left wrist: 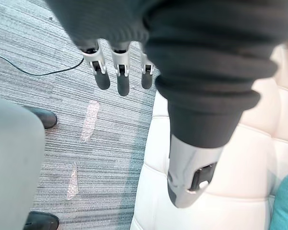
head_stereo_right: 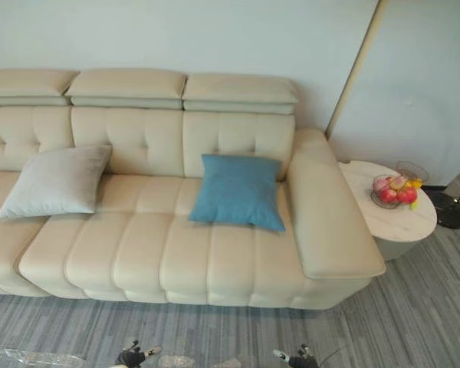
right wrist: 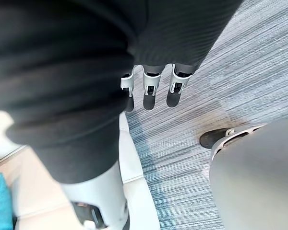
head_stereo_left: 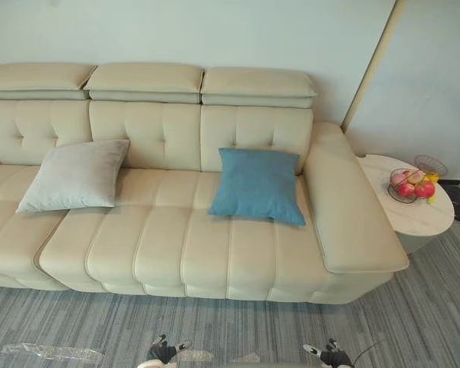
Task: Pick up cushions and gather them together orderly.
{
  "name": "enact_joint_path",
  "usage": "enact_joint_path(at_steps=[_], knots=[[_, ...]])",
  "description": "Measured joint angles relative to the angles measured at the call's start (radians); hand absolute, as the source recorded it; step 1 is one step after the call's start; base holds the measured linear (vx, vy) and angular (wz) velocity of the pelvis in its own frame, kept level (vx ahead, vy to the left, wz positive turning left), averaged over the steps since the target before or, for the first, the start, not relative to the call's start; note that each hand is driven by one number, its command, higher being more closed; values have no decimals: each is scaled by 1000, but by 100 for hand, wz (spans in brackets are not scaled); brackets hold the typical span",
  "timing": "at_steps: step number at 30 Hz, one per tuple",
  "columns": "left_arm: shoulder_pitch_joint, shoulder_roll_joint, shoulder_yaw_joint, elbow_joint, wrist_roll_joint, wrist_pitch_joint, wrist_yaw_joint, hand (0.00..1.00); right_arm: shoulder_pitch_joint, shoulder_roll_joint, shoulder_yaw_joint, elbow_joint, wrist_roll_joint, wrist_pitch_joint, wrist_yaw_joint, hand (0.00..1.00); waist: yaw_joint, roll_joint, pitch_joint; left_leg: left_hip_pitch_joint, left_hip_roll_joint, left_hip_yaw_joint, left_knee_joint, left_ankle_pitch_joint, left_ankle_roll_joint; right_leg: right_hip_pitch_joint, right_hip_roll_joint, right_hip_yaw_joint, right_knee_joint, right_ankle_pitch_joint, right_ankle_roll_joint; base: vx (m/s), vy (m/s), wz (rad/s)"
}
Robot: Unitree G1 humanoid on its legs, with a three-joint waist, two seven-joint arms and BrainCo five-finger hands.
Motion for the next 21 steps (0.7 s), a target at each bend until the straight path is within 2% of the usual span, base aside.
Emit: enact_joint_path(at_steps=[2,5,8,9,10,11,12,13,15,16,17,18,19,21], knots=[[-8,-17,18,-2,-2,-1,1,0,-3,-1,47,-17,6,0,0,0,10,6,3,-24,4,-9,60,-21,-7,-35,14,56,33,-2,-1,-131,-48,-78],[-13,-43,15,0,-4,1,0,0,-9,-2,61,-43,7,-2,2,0,-2,38,0,-8,38,54,19,-79,-14,-98,56,120,54,-1,0,-113,14,-89],[-18,-33,6,-1,1,-1,0,0,-21,3,105,-60,4,1,1,0,5,18,11,28,45,211,-6,-80,-13,-145,98,251,44,42,-2,-122,34,-132],[-19,-32,5,-2,2,-1,1,0,-23,3,118,-65,4,2,-3,0,4,16,16,42,53,270,-9,-81,-11,-159,105,257,27,49,-6,-96,43,-149],[-20,-32,6,-2,3,-1,1,0,-23,3,123,-68,2,1,-3,0,6,18,15,46,59,318,-13,-82,-10,-167,95,213,26,45,-25,-71,51,-152],[-23,-30,5,-4,4,-1,2,0,-28,3,124,-70,1,1,-4,0,9,26,21,60,72,385,-18,-82,-11,-191,72,125,44,34,-56,-34,48,-145],[-23,-28,5,-9,4,-1,2,0,-31,1,124,-70,-2,1,-5,0,11,20,23,71,78,431,-22,-82,-11,-213,52,55,77,17,-81,26,15,-175],[-23,-18,3,-12,4,-1,3,0,-35,7,127,-74,-4,1,-6,0,12,6,31,109,91,516,-30,-79,-17,-230,2,-138,161,-18,-111,64,-20,-154],[-16,-6,-15,-15,4,-1,2,0,-29,23,125,-83,-5,0,-8,0,15,-11,27,167,91,619,-43,-73,-27,-201,-46,-357,204,-51,-150,121,-38,-172],[-12,-11,-15,-15,4,0,1,0,-22,27,124,-101,-7,-1,-8,0,16,-6,26,196,99,687,-39,-68,-36,-177,-78,-474,216,-42,-168,195,-59,-198],[-13,-16,-15,-15,3,0,1,0,-22,27,120,-112,-7,-4,-8,0,12,1,25,213,112,735,-35,-58,-48,-165,-82,-539,219,-56,-175,239,-108,-171],[-14,-19,-18,-14,3,1,0,0,-23,28,117,-118,-7,-4,-9,0,3,2,25,216,117,750,-35,-52,-56,-171,-73,-544,220,-64,-173,219,-143,-130],[-34,-27,-28,-13,3,1,-3,0,-22,28,111,-125,-7,-3,-9,0,-4,7,24,220,125,772,-37,-38,-78,-199,-31,-503,218,-70,-176,195,-151,-104],[-56,-38,-32,-8,3,2,-20,0,-21,29,86,-120,-7,-2,-8,0,-6,11,27,244,133,801,-27,7,-110,-215,17,-439,214,-81,-193,234,-182,-115]])
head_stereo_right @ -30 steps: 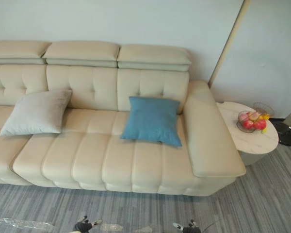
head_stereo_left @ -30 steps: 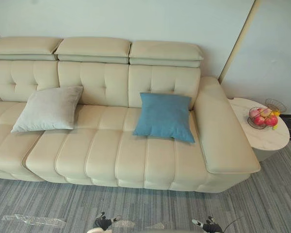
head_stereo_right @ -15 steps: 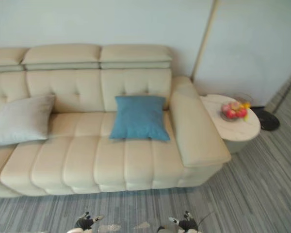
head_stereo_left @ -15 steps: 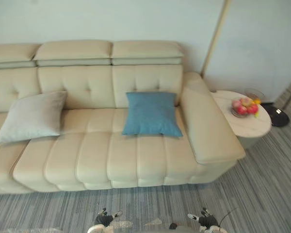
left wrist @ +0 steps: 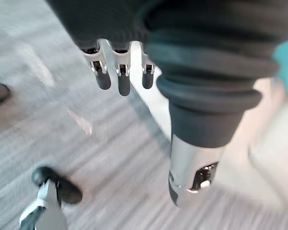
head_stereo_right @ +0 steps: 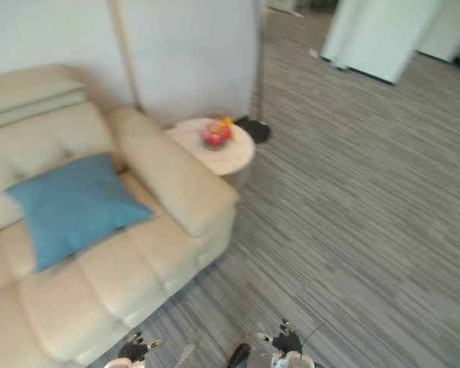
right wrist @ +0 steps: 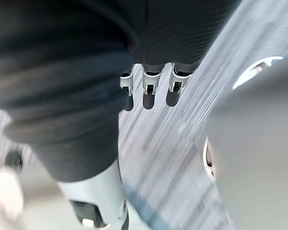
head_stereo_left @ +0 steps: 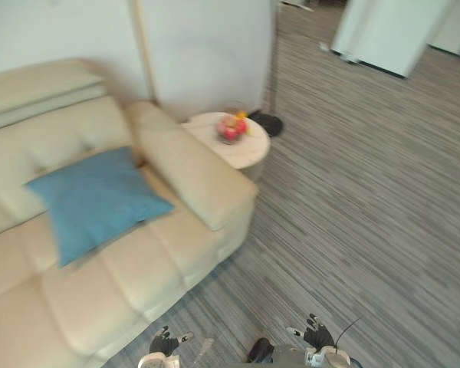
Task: Pick up cushions and gather them together orderly.
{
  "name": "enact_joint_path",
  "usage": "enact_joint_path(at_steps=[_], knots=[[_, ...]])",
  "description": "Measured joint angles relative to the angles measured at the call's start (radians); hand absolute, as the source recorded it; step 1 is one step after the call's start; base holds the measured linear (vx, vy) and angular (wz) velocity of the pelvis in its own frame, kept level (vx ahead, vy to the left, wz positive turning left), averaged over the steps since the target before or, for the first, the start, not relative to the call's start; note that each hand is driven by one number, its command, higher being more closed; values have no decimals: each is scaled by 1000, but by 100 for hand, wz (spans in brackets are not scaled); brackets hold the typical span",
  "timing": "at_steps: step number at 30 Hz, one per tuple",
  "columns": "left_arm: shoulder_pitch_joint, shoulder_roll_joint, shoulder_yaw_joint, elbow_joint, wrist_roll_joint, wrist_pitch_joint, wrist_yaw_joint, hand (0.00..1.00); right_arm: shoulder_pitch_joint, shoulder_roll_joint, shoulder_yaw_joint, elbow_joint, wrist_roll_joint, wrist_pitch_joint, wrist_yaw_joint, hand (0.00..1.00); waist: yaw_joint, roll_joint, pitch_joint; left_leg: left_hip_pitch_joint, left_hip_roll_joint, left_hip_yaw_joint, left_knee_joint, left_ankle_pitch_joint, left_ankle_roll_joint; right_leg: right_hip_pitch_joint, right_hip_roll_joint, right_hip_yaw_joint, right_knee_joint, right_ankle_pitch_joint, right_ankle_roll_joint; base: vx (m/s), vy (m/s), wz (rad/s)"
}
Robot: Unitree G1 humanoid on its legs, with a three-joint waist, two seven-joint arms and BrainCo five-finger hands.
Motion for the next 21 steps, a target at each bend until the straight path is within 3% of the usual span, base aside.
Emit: enact_joint_path(at_steps=[2,4,5,7,9,11,14,15,16,17,18,20,21], knots=[[-1,-24,9,1,0,1,-2,0,2,-1,-6,1,1,0,0,0,-11,-1,-3,-6,38,-1,136,41,-10,17,51,72,-22,-7,-3,256,-195,-128],[8,-33,53,-9,-3,-1,-5,0,1,1,-3,1,3,-1,3,0,-2,14,8,-82,129,-90,449,135,128,72,111,172,-84,-1,-16,245,-137,-161],[7,-38,62,-16,-15,-2,-13,0,-7,-6,-4,3,4,0,2,0,10,24,27,-184,161,-213,664,105,194,109,140,233,-114,2,-30,175,-37,-155],[9,-37,72,-35,-32,-7,-18,0,-22,-12,-2,25,5,3,2,0,14,31,30,-325,121,-377,799,11,156,158,171,340,-143,1,-40,240,-11,-170],[19,-34,74,-54,-68,-13,-15,0,-20,-10,-2,38,6,4,2,0,37,26,30,-409,67,-458,668,-69,140,232,187,458,-193,7,-11,294,32,-171],[21,-38,84,-65,-86,-20,-13,0,-20,-7,5,42,7,5,2,0,56,26,29,-465,29,-524,485,-87,139,272,202,563,-217,-8,9,278,92,-148],[21,-46,97,-82,-91,-28,-4,0,-31,1,40,43,9,4,2,0,68,25,28,-541,-64,-757,264,-64,119,289,210,689,-218,-36,10,346,186,-138],[20,-46,99,-83,-91,-29,4,0,-38,2,51,57,9,4,3,0,68,25,28,-553,-94,-826,190,-38,132,294,213,741,-204,-56,25,384,246,-137],[22,-47,98,-82,-91,-29,3,0,-38,2,55,59,9,4,3,0,72,29,26,-548,-96,-836,148,-7,163,296,218,783,-174,-86,39,406,270,-144],[26,-47,99,-82,-91,-28,3,0,-38,2,56,60,9,4,2,0,77,32,23,-535,-92,-828,142,37,142,296,224,811,-146,-109,45,575,371,-149],[34,-29,101,-83,-90,-28,3,0,-30,12,55,61,10,4,3,0,85,15,6,-507,-90,-761,153,41,102,290,207,852,-91,-151,69,506,305,-135],[39,-13,111,-82,-89,-27,2,0,-5,43,54,60,9,2,6,0,93,-35,-31,-476,-100,-666,151,5,126,258,164,836,-33,-174,110,522,257,-135],[35,-9,114,-81,-82,-26,2,0,-2,57,54,60,9,2,7,0,100,-44,-29,-436,-101,-610,150,-11,141,247,152,817,17,-170,137,336,152,-104]])
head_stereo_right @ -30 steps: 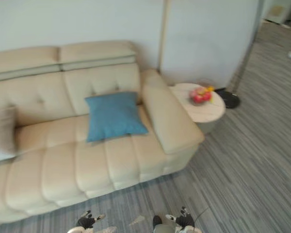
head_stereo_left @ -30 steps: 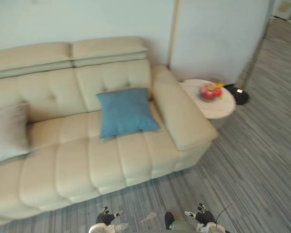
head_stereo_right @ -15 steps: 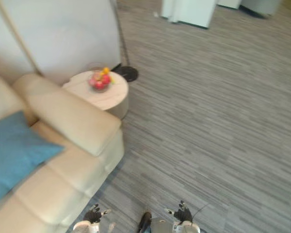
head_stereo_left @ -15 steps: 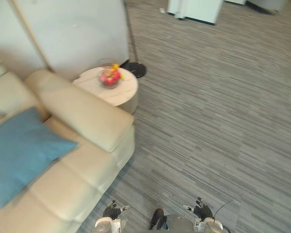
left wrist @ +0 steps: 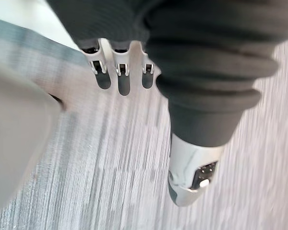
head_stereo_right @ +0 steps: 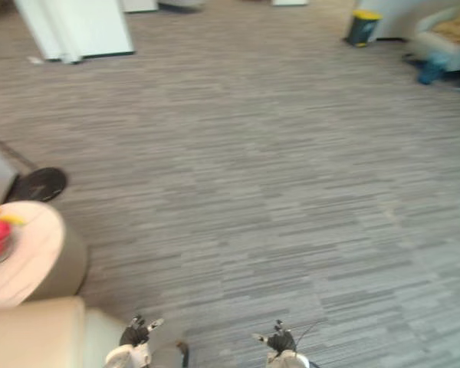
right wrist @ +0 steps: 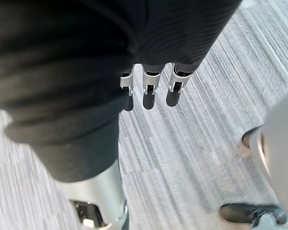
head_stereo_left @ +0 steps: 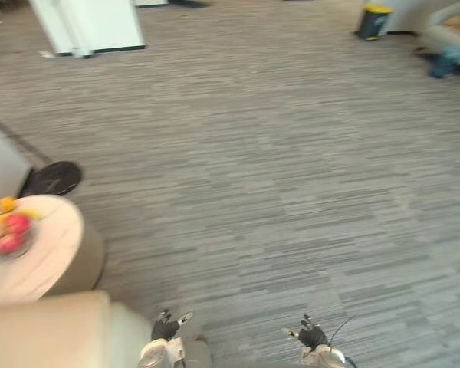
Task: Pick up cushions and gather them together orderly.
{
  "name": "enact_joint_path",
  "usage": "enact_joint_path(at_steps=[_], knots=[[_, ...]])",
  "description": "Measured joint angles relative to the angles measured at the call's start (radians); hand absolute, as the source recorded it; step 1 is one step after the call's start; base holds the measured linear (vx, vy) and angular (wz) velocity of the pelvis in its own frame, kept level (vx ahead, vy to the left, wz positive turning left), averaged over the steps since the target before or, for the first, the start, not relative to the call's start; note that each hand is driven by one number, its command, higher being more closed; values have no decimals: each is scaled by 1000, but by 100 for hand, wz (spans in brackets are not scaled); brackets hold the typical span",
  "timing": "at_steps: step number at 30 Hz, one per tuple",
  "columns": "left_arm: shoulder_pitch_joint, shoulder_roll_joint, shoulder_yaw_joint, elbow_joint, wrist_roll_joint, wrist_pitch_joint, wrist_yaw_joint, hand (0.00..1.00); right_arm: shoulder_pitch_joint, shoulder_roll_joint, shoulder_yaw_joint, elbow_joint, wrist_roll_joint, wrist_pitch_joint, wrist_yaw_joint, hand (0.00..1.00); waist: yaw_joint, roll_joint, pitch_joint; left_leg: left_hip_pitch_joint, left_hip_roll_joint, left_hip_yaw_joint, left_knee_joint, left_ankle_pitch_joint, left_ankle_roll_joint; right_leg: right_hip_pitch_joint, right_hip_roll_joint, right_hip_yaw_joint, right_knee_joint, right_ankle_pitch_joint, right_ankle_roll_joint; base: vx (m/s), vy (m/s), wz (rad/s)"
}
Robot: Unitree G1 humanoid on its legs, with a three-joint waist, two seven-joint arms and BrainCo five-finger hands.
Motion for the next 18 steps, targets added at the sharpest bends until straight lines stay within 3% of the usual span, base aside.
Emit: enact_joint_path(at_steps=[1,2,3,4,6,7,8,10,11,12,13,15,18], knots=[[-1,1,0,1,1,2,0,0,1,2,0,-1,-1,0,1,0,0,-1,0,16,0,14,0,-2,4,-5,-3,-12,23,5,16,304,150,-114],[-2,-1,-2,4,1,5,0,0,-3,7,-1,-3,-1,-1,4,0,6,6,5,71,5,47,-10,-9,15,-31,-12,-69,120,29,65,256,109,-111],[-2,-2,-22,9,0,5,0,0,-6,10,-2,-5,-6,-3,6,0,11,15,13,143,8,79,-45,-16,27,-76,-48,-185,234,32,83,300,132,-109],[-3,-1,-28,13,0,5,1,0,-8,11,-2,-5,-6,-2,6,0,11,16,13,164,8,93,-60,-16,28,-87,-71,-240,260,27,75,214,87,-82],[-15,-1,-78,28,0,6,1,0,-18,12,-23,0,-8,-2,7,0,6,25,10,235,21,144,-138,-16,27,-126,-200,-547,253,-9,25,191,45,-48],[-20,0,-86,30,0,6,1,0,-20,12,-23,1,-8,-2,7,0,6,26,11,243,29,149,-156,-16,27,-139,-214,-595,230,-9,24,218,-58,-46],[-26,8,-102,40,0,6,1,0,-29,12,-26,4,-8,-2,9,0,5,29,12,253,45,151,-186,-16,27,-176,-214,-644,170,-4,23,256,-146,-53],[-27,35,-140,61,1,10,0,0,-44,9,-54,11,-8,-2,13,0,-8,22,19,262,60,156,-200,-16,26,-228,-200,-663,-3,88,5,303,-237,-50],[-29,44,-161,76,1,18,0,0,-50,-15,-63,11,-8,-3,13,0,-22,42,23,276,74,146,-199,-14,13,-213,-179,-694,-50,164,-35,328,-262,-34],[-31,40,-166,85,1,19,-1,0,-60,-30,-71,26,-8,-4,12,0,-32,52,26,285,88,141,-196,3,-2,-194,-168,-715,-48,169,-39,385,-325,-47],[-35,20,-173,89,2,21,-1,0,-79,-65,-97,44,-8,-1,11,0,-34,78,45,309,95,125,-198,33,-22,-193,-165,-722,-16,164,-45,287,-245,-52],[-38,4,-165,87,4,21,-1,0,-74,-91,-114,49,-8,1,4,0,-41,88,48,332,89,114,-183,76,-39,-171,-158,-714,-17,142,-79,236,-208,-47],[-35,-19,-105,64,20,19,-3,0,-30,-86,-117,30,-7,0,6,0,-46,85,45,248,138,45,137,101,-65,-64,-100,-695,-115,126,-76,253,-243,-48]])
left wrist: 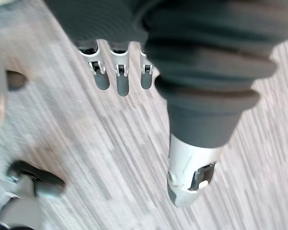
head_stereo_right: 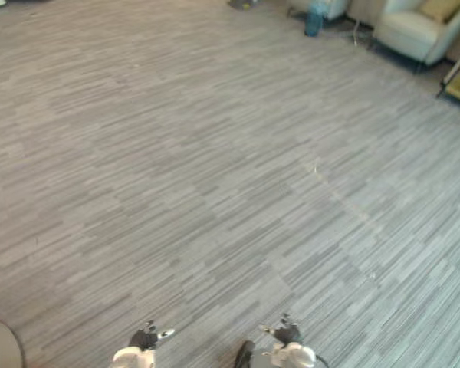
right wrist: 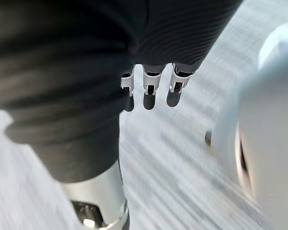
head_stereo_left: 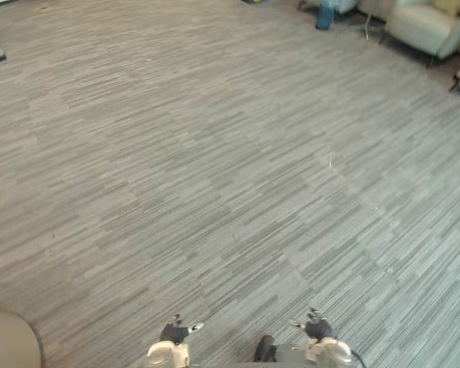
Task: Pick up cushions and gather them together orderly.
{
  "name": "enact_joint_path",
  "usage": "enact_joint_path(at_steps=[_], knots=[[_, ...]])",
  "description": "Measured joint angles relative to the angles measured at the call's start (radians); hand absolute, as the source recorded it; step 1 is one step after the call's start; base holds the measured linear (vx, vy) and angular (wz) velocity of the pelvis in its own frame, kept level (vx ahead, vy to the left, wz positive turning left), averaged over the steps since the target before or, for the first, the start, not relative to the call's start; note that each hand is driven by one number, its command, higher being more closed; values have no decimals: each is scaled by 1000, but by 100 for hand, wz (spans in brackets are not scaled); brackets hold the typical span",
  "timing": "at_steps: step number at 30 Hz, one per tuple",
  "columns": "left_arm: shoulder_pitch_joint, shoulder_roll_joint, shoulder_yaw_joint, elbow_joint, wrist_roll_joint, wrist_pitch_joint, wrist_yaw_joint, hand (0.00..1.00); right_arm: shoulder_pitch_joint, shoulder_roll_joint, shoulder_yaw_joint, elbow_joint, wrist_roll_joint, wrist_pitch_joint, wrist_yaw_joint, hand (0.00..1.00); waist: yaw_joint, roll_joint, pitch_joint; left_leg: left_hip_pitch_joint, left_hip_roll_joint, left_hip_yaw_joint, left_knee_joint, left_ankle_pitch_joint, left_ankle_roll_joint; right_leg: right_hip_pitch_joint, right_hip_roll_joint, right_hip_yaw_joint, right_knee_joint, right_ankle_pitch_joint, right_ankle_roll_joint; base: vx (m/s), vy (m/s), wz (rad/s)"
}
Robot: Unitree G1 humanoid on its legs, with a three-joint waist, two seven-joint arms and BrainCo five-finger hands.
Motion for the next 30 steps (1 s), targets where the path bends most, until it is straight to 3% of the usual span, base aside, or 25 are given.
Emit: enact_joint_path(at_steps=[1,2,4,6,7,8,10,11,12,14,16,17,18,19,20,21,23,24,25,27,28,29,30], knots=[[1,1,13,-26,0,1,-1,0,9,5,42,-8,3,-1,0,0,6,4,4,-108,37,-53,267,91,23,61,33,36,-56,-18,-10,205,-99,-96],[9,3,10,-31,0,0,-2,0,8,-1,69,-26,8,0,-1,0,20,15,14,-211,54,-106,487,62,33,106,63,86,-77,-41,-39,210,-54,-119],[8,11,-5,-53,0,-1,-2,0,3,15,76,-28,21,2,-2,0,27,2,18,-343,18,-103,593,-56,51,159,64,158,-93,-59,-39,264,8,-103],[12,16,-10,-69,0,-3,1,0,-1,28,71,-27,41,2,-4,0,47,-5,18,-411,-7,-63,494,-107,69,190,59,216,-119,-61,-32,253,29,-104],[11,16,-11,-78,0,-5,2,0,-3,30,66,-28,44,2,-9,0,54,-4,18,-443,-34,-52,351,-122,75,216,55,255,-143,-65,-23,423,112,-125],[9,14,-11,-87,0,-6,3,0,-3,33,64,-28,48,3,-10,0,59,-7,17,-443,-77,-64,125,-115,72,241,41,295,-159,-76,-3,329,91,-100],[12,13,-11,-86,0,-11,4,0,-4,31,60,-29,48,3,-12,0,60,-8,15,-441,-127,-116,-86,-63,69,266,27,332,-174,-96,20,432,170,-83],[21,25,-13,-88,0,-13,5,0,-3,35,62,-28,49,8,-16,0,71,-34,-1,-429,-173,-149,-126,55,56,280,-4,382,-181,-114,45,689,234,-80],[25,44,-13,-85,1,-12,6,0,-7,50,59,-29,48,6,-20,0,57,-66,-25,-424,-205,-118,-119,28,83,290,-42,404,-184,-102,71,629,174,-62],[7,42,-31,-84,2,-9,4,0,-1,54,59,-29,47,8,-22,0,60,-78,-27,-416,-203,-75,-60,-8,109,281,-69,439,-136,-63,94,604,173,-36],[7,38,-32,-84,2,-3,4,0,1,60,59,-34,47,9,-21,0,64,-81,-28,-361,-206,-35,-61,-24,129,254,-82,468,-12,-34,108,505,194,-62],[13,34,-50,-82,2,2,3,0,4,67,59,-40,47,6,-18,0,64,-74,-27,-250,-208,-7,-116,-48,141,138,-87,477,314,34,183,453,150,-65],[4,32,-76,-82,2,5,3,0,12,71,60,-53,44,5,-10,0,57,-64,-16,-177,-207,-3,-156,-70,143,38,-91,477,533,125,230,515,137,-50],[2,32,-112,-73,2,7,3,0,32,72,60,-80,39,7,-8,0,47,-56,-5,-104,-210,0,-193,-91,136,-49,-103,450,720,91,214,474,80,-5],[-3,30,-126,-60,2,9,3,0,32,68,60,-92,38,4,-8,0,41,-61,-8,-66,-211,5,-212,-94,136,-98,-118,419,770,60,200,369,25,10],[-5,26,-131,-54,2,9,3,0,36,65,58,-98,39,3,-8,0,36,-60,-4,-16,-204,8,-243,-94,136,-123,-124,373,763,20,163,319,-26,8],[-9,21,-127,-46,1,9,4,0,37,64,57,-102,39,-5,-7,0,23,-62,-1,65,-177,10,-310,-102,124,-171,-133,271,637,-33,126,298,-82,19],[-9,20,-127,-46,1,9,4,0,30,64,55,-104,39,-7,-6,0,14,-61,-2,85,-163,12,-339,-123,93,-200,-133,233,548,-37,122,324,-150,33],[-10,24,-126,-45,2,9,4,0,20,69,42,-96,38,-9,-4,0,6,-71,4,104,-156,21,-369,-155,54,-234,-135,210,407,-26,113,342,-232,20],[1,24,-120,-45,1,9,4,0,8,70,24,-82,38,-9,0,0,6,-76,7,122,-156,22,-378,-176,45,-246,-134,209,244,13,100,436,-318,-1],[1,9,-107,-37,2,11,4,0,2,47,6,-68,38,-11,0,0,3,-42,3,152,-132,0,-384,-199,36,-230,-87,210,175,83,64,556,-343,-27],[0,-4,-92,-25,2,8,3,0,-13,29,-15,-53,38,-10,-1,0,11,-10,6,153,-115,-33,-366,-176,60,-224,-65,207,191,57,51,476,-272,-30],[0,-7,-84,-20,3,8,2,0,-17,25,-22,-44,38,-10,-1,0,9,-5,10,154,-114,-50,-356,-169,62,-223,-63,210,204,38,48,404,-265,-34]])
